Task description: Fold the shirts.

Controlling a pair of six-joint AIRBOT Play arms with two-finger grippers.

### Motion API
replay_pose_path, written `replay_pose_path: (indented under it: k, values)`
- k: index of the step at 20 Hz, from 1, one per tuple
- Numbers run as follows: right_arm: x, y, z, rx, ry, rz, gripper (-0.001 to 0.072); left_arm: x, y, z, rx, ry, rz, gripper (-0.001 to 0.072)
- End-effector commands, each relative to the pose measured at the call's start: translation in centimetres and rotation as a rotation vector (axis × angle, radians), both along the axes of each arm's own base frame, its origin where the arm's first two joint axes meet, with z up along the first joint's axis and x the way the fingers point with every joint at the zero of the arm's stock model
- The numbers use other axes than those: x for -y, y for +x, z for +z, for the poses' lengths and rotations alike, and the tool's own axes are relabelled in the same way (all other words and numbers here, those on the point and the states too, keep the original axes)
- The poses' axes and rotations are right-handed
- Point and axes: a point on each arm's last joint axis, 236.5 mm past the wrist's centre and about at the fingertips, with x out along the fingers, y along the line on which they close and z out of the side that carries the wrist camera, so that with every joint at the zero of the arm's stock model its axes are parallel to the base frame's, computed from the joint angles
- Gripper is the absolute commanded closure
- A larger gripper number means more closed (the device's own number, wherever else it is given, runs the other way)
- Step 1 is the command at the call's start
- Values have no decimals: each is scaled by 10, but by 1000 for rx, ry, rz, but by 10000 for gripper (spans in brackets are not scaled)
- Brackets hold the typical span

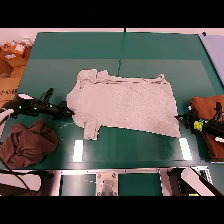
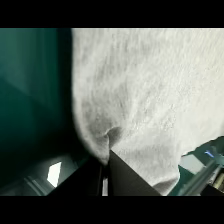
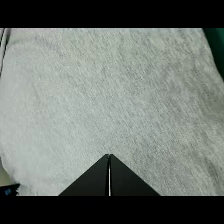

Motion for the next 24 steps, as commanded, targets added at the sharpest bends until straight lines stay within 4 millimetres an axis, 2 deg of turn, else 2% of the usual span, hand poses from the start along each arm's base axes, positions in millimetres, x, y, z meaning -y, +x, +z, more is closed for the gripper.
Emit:
replay_pose_path:
  k: [1, 4, 5, 6, 7, 9, 11, 14, 15, 18, 21, 22, 23, 24]
  values:
    - [9, -14, -2, -76, 33, -48, 704, -14, 6, 13, 19, -23, -22, 690]
    - [45, -64, -25, -288, -79, -156, 702, -17, 2, 20, 13, -36, -51, 686]
    - [50, -73, -29, -321, -93, -172, 573, -18, 7, 19, 41, -30, -49, 685]
    - [46, -77, -33, -341, -68, -184, 247, -20, 11, 18, 49, -18, -37, 686]
    - [38, -82, -39, -360, -43, -177, 168, -21, 12, 17, 52, -15, -33, 686]
    - [25, -91, -56, -399, 6, -182, 174, -21, 12, 17, 51, -16, -34, 686]
    - [9, -94, -74, -408, 67, -178, 249, -20, 13, 18, 54, -21, -26, 686]
    - [0, -71, -88, -324, 102, -190, 255, -19, 14, 20, 55, -30, -22, 686]
    - [-5, -64, -90, -308, 121, -181, 293, -19, 14, 20, 55, -30, -22, 686]
    - [-25, -58, -94, -307, 165, -114, 295, -17, 11, 21, 48, -40, -31, 686]
    - [-29, -57, -92, -304, 173, -90, 476, -15, 8, 23, 41, -51, -42, 686]
    - [-30, -56, -88, -298, 183, -76, 635, -14, 6, 24, 36, -58, -49, 686]
    - [-31, -53, -82, -286, 193, -60, 702, -12, 4, 27, 32, -69, -61, 687]
    - [-28, -46, -72, -263, 191, -42, 703, -10, 4, 35, 39, -80, -79, 688]
